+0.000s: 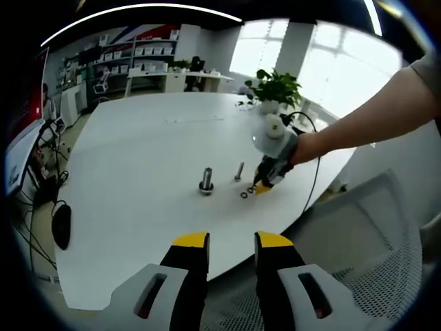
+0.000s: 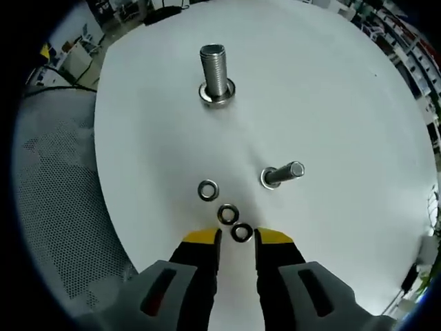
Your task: Place the washer onto the threaded stud by aligning its center hole with the stud, sliding it down to the base, and recovering from edge contact or off-axis alignment until the washer reaches the visible bottom stop.
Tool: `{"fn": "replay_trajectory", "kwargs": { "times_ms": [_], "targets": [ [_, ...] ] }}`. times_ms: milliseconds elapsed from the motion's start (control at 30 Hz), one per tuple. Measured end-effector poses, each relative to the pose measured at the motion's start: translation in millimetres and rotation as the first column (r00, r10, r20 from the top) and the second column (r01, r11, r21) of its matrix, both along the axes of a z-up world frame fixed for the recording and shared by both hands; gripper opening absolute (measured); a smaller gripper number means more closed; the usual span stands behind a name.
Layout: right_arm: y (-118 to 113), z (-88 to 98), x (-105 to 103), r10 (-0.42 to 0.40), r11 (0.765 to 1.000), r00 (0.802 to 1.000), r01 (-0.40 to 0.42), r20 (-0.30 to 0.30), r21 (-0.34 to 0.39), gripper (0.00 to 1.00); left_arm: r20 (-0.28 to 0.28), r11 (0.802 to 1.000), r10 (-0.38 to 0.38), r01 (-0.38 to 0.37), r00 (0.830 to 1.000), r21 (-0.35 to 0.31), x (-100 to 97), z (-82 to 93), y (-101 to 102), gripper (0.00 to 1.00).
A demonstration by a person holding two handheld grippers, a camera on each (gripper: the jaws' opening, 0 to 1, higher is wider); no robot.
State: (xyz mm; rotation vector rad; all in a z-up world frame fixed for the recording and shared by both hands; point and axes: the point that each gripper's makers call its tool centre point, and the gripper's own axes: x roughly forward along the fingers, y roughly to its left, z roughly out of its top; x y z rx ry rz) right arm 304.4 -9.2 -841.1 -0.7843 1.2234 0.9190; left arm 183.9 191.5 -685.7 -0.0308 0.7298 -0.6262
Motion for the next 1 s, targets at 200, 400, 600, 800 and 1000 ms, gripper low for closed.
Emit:
{"fn": "replay_trajectory", "kwargs": {
  "times_ms": [200,400,600,800,1000],
  "targets": [
    [-1.0,-1.4,-0.5,0.127,0.991,0.992,-0.128,-0.028,-0.049,0.21,-0.002,1.000,0.000,0.000,1.000,0.002,-0.3,-0.3,0.2,0.24],
    [-1.4,-2.7,3.4,0.161,0.981,0.986,-0.164,-0.035,-0.106,0.16,-0.004,1.000,-0.006,0.006,1.000,0.004,-0.5,-0.9,-0.4,0.24],
    [-1.9,-3.4,5.8,0.115,0.979,0.991,-0.125,-0.070,-0.161,0.15,-0.006,1.000,-0.007,0.007,1.000,0.003,-0.7,-1.2,-0.7,0.24],
    [-0.9,-2.7,1.6,0.135,0.961,0.989,-0.146,-0.063,-0.234,0.14,-0.007,1.000,-0.010,0.010,1.000,0.004,-1.2,-1.5,-1.1,0.24],
    [-2.5,-1.6,4.1,0.102,0.969,0.994,-0.110,-0.047,-0.221,0.14,-0.007,1.000,-0.008,0.008,1.000,0.004,-1.0,-1.5,-0.7,0.23]
  ]
}}
